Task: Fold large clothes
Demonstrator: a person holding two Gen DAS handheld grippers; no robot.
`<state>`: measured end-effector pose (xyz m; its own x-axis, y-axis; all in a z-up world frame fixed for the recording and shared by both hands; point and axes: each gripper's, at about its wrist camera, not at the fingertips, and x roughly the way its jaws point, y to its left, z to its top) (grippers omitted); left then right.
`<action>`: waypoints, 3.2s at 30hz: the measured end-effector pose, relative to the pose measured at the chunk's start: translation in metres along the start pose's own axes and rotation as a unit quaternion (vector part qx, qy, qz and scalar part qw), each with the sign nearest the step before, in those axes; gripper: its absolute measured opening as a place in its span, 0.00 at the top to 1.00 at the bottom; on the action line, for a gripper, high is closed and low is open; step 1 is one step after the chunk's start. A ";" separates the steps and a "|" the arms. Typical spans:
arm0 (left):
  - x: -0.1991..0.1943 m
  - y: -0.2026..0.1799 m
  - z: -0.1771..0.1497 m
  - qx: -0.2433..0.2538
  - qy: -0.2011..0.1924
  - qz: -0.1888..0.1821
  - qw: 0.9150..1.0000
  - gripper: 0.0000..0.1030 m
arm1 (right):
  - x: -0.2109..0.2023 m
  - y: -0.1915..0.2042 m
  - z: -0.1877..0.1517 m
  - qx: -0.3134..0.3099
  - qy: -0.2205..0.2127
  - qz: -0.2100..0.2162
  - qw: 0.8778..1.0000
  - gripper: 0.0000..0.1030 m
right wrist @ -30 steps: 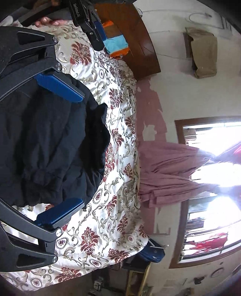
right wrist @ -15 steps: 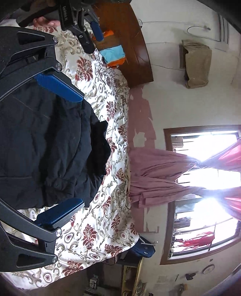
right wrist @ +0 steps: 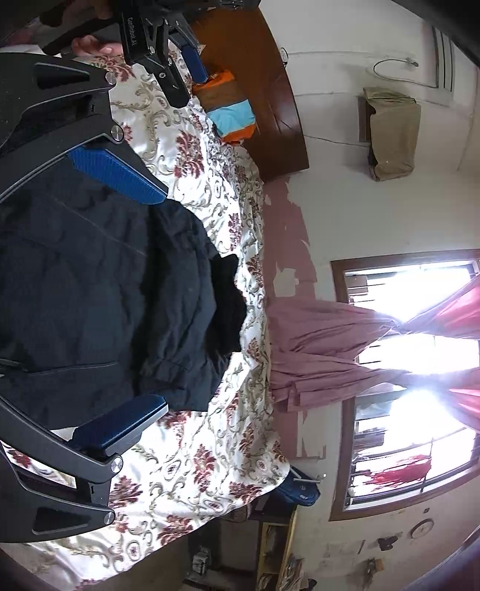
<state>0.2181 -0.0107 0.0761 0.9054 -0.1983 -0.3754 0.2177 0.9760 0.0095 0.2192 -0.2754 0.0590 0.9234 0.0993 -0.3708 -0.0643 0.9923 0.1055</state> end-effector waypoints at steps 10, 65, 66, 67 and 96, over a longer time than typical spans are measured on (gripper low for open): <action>-0.018 0.003 -0.036 -0.007 0.012 0.002 1.000 0.00 | -0.023 0.000 -0.034 0.000 0.001 -0.001 1.000 0.02; -0.020 -0.005 -0.212 0.211 0.153 0.111 0.959 0.00 | -0.025 -0.014 -0.187 -0.102 0.205 -0.082 0.970 0.02; -0.019 -0.003 -0.211 0.207 0.152 0.110 0.960 0.00 | -0.024 -0.015 -0.187 -0.103 0.208 -0.083 0.969 0.02; -0.018 -0.003 -0.210 0.205 0.150 0.111 0.961 0.00 | -0.024 -0.017 -0.186 -0.106 0.212 -0.084 0.968 0.02; -0.028 -0.019 -0.178 0.251 0.076 0.091 0.961 0.89 | -0.033 0.007 -0.177 -0.177 0.113 -0.100 0.973 0.93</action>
<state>0.1236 -0.0072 -0.0781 0.8899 0.0235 -0.4555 0.2439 0.8192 0.5190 0.1212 -0.2588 -0.0918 0.8262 -0.1235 -0.5497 -0.0560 0.9528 -0.2982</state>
